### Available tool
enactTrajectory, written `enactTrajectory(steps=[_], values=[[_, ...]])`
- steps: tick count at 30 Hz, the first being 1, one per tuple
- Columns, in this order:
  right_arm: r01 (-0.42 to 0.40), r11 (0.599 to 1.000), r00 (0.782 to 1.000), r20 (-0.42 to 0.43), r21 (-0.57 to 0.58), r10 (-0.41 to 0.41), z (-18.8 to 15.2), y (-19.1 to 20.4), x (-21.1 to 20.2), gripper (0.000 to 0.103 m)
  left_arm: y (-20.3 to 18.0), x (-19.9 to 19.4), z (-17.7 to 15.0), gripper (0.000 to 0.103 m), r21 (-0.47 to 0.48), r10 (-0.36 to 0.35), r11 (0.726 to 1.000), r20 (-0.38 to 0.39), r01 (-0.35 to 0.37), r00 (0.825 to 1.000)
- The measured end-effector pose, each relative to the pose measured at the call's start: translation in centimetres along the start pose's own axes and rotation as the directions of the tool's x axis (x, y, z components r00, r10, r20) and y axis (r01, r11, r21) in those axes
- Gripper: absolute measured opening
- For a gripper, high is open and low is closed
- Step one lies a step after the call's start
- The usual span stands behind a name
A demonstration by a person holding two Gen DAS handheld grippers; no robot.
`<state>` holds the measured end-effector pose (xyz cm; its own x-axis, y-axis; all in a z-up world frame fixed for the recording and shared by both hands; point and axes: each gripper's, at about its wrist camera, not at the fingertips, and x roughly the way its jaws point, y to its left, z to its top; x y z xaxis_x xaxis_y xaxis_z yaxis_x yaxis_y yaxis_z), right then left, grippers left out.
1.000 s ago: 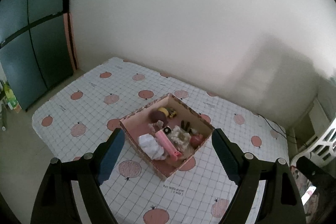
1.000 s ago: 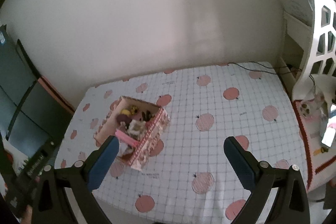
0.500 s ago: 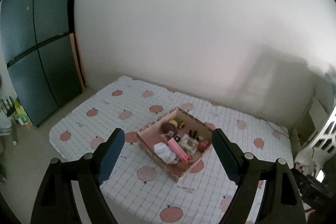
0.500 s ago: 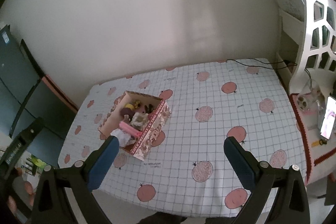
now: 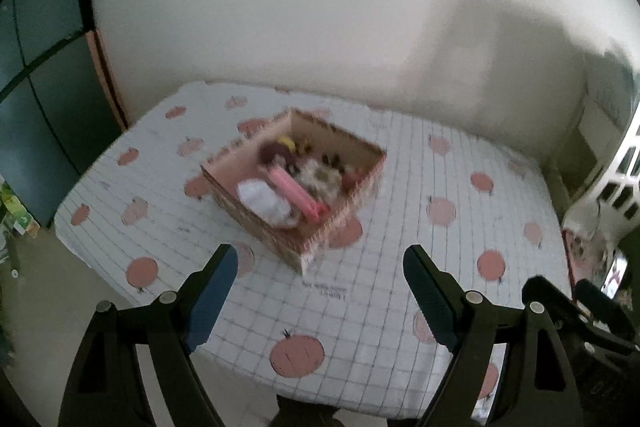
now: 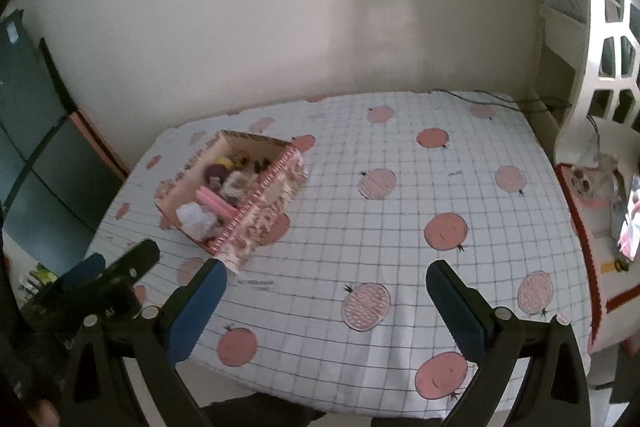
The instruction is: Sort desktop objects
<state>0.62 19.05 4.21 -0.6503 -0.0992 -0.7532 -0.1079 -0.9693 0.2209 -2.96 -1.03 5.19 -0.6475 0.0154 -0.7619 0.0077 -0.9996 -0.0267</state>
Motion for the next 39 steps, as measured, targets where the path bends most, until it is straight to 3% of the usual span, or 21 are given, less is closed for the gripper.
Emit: enactTrajectory(steps=[5,12,17,28,39], values=[[0.031,0.999,0.999,0.021,-0.044,-0.030,-0.9,-0.8,1.1,0.101,-0.5,2.7,-1.8,0.086,0.012,0.034,0.999,-0.064,-0.033,0.997],[0.043,0.999,0.998,0.044,-0.013,-0.042,-0.7,-1.3,2.2,0.101,-0.1,4.4,-2.7,0.086,-0.039,0.064,0.997,-0.073,-0.067,0.995],[0.044,0.999,0.998,0.041,-0.026,-0.042,-0.7,-0.7,2.7,0.102,-0.7,5.3,-2.9,0.086,-0.015,0.091,0.996,-0.069,-0.092,0.993],[0.060,0.996,0.998,0.006,-0.069,-0.060,-1.2,0.5,3.6,0.103,0.2,5.7,-3.3,0.086,-0.061,0.105,0.992,-0.076,-0.109,0.992],[0.080,0.991,0.997,0.015,-0.107,-0.079,-1.4,1.5,3.5,0.103,-0.3,5.4,-3.3,0.085,-0.037,0.122,0.992,-0.056,-0.124,0.991]])
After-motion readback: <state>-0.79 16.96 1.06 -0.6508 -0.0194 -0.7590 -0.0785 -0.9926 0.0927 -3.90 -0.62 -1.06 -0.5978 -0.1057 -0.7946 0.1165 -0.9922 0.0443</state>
